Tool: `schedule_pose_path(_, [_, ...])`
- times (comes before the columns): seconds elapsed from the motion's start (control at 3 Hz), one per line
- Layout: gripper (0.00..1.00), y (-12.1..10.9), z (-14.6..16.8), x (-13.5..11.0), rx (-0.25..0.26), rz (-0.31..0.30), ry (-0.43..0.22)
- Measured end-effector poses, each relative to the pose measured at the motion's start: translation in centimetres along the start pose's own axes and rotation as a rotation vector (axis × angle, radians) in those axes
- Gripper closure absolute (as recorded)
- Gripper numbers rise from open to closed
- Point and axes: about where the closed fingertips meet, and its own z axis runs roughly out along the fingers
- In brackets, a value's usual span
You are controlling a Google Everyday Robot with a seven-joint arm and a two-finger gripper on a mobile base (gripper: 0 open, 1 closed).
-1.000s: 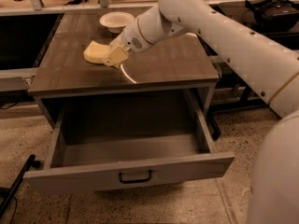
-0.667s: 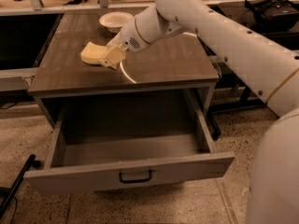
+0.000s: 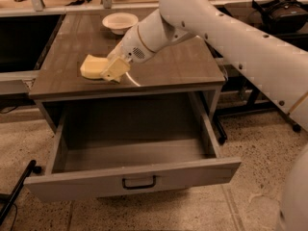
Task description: Place sponge into top drawer
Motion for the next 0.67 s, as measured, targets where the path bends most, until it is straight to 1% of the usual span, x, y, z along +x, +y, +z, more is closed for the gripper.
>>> schedule_pose_path(0.33, [1.00,3.2,-0.2,1.6,-0.015,-0.004,0.020])
schedule_pose_path(0.67, [1.00,5.5,0.0,3.8,-0.015,0.016,0.035])
